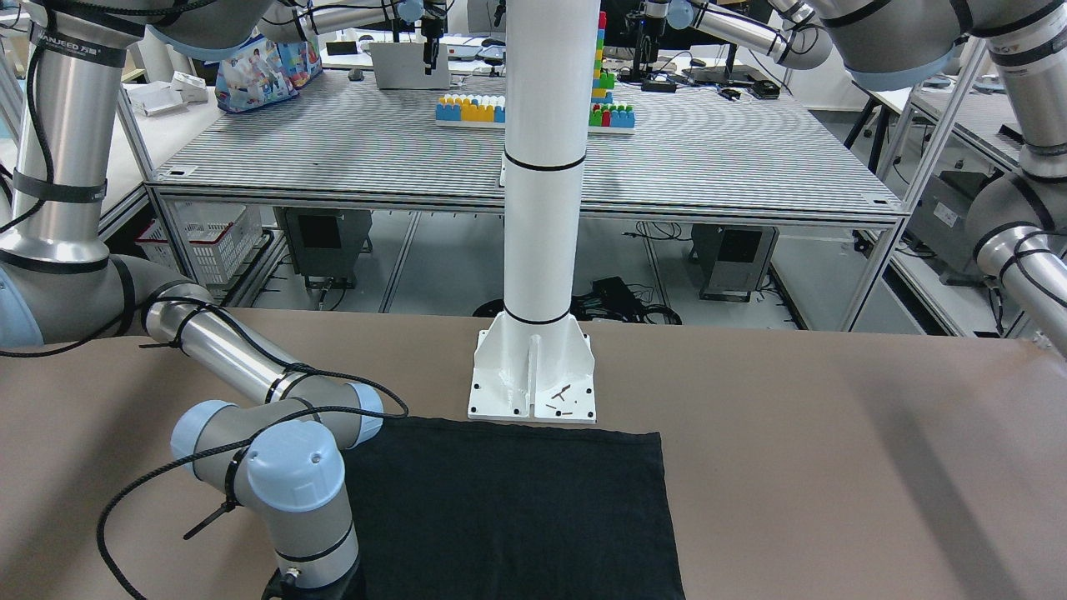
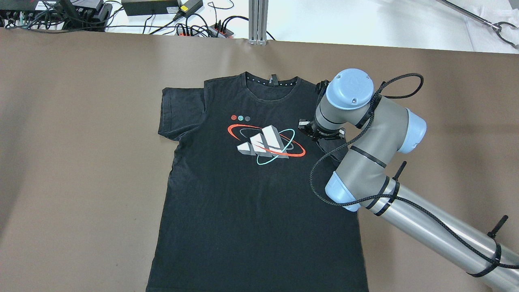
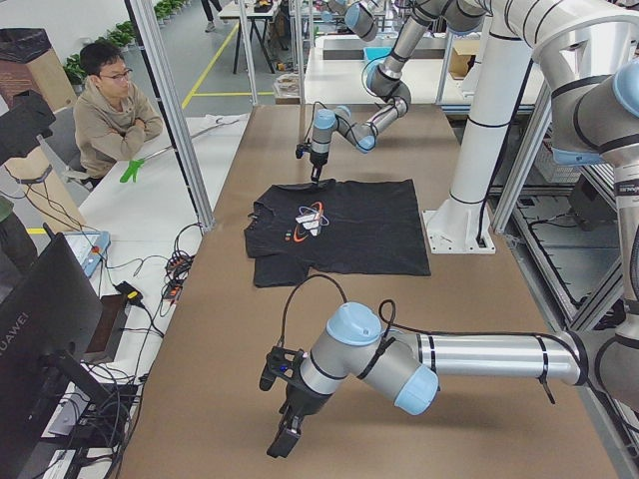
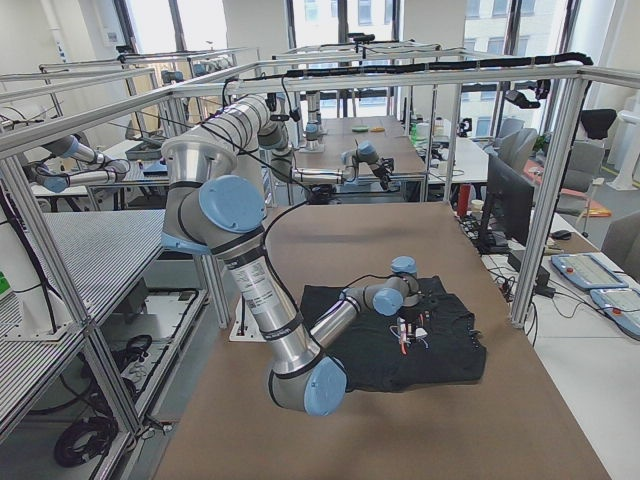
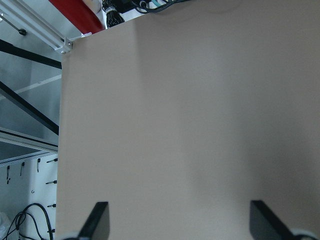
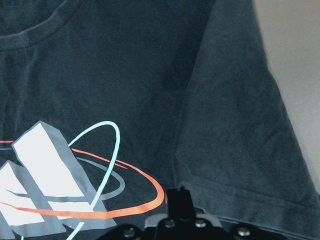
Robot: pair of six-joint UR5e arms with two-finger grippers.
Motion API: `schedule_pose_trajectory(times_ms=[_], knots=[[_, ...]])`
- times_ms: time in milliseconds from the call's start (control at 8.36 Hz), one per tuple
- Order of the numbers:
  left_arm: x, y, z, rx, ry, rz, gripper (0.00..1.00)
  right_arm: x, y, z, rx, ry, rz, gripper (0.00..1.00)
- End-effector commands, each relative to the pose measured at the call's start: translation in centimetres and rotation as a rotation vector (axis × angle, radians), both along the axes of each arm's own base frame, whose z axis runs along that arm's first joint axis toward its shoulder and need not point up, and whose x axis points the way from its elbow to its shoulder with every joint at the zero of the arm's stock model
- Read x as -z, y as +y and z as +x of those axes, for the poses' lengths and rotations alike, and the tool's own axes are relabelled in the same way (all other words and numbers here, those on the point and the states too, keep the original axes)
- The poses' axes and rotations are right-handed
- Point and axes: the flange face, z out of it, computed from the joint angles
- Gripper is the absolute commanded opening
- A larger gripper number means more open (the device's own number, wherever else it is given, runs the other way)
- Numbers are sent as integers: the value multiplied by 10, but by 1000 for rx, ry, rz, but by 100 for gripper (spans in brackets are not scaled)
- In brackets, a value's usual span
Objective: Fold clothes
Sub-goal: 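Lower the right gripper onto the shirt near the collar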
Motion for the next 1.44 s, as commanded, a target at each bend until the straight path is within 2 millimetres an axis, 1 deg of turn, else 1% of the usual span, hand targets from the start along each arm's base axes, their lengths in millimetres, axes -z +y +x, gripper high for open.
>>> schedule_pose_trajectory(times_ms=[0,120,359,478,598,718,837,957,1076,1196,1315], knots=[[0,0,0,1,0,-1,100,-4,-4,-4,-2,13,-9,0],[0,0,0,1,0,-1,100,-12,-11,-4,-17,35,-13,0],[1,0,0,2,4,0,100,-1,-23,-15,-34,43,-8,0],[1,0,1,-3,8,0,100,-1,-23,-17,-40,41,-15,11],[2,0,2,-8,15,0,100,3,-21,-19,-37,36,-11,95],[10,-5,9,-26,51,6,100,14,-21,-19,-38,23,-1,95],[33,-21,42,-67,165,-3,100,16,-20,-19,-37,20,3,95],[64,-38,96,-139,279,-14,99,19,-20,-19,-37,17,6,95],[106,-56,156,-221,356,-10,99,25,-17,-16,-40,5,12,95],[157,-74,230,-275,421,-15,98,27,-15,-16,-38,2,15,95],[192,-83,293,-314,460,-30,94,27,-15,-15,-38,1,16,95]])
